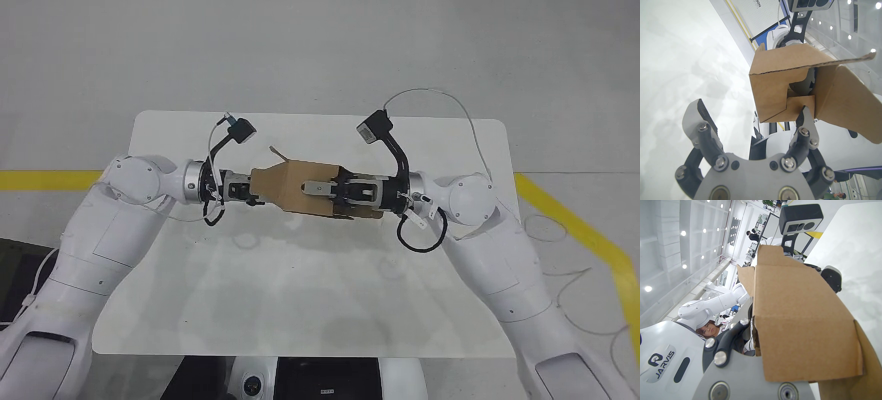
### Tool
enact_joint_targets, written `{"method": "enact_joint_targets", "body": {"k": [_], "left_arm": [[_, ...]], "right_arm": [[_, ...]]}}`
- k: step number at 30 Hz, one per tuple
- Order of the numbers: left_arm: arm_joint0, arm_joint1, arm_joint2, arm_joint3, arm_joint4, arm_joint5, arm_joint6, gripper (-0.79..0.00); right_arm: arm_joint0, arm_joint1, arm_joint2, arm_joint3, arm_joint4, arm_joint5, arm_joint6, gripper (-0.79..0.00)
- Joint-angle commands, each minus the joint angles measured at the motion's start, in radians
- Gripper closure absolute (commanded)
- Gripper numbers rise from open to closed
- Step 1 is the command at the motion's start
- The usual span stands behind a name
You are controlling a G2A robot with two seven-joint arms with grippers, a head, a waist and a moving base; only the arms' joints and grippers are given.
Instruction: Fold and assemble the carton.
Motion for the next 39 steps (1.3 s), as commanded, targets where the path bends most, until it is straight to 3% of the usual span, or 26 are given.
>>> {"method": "enact_joint_targets", "body": {"k": [1, 12, 28, 39], "left_arm": [[0.0, 0.0, 0.001, -0.002, 0.0, 0.0, 0.0, -0.785], [0.005, 0.004, -0.007, 0.0, 0.005, -0.006, 0.006, -0.785], [-0.01, 0.017, -0.094, 0.123, 0.018, -0.032, 0.053, -0.785], [-0.014, 0.011, -0.087, 0.108, 0.018, -0.03, 0.039, -0.785]], "right_arm": [[0.001, 0.0, -0.001, 0.001, 0.001, 0.0, 0.0, 0.0], [0.003, -0.002, -0.004, 0.008, 0.0, 0.0, 0.001, 0.0], [0.022, -0.004, -0.041, 0.031, 0.018, 0.029, 0.111, 0.0], [0.067, -0.019, -0.094, 0.056, 0.04, 0.013, 0.156, 0.0]]}}
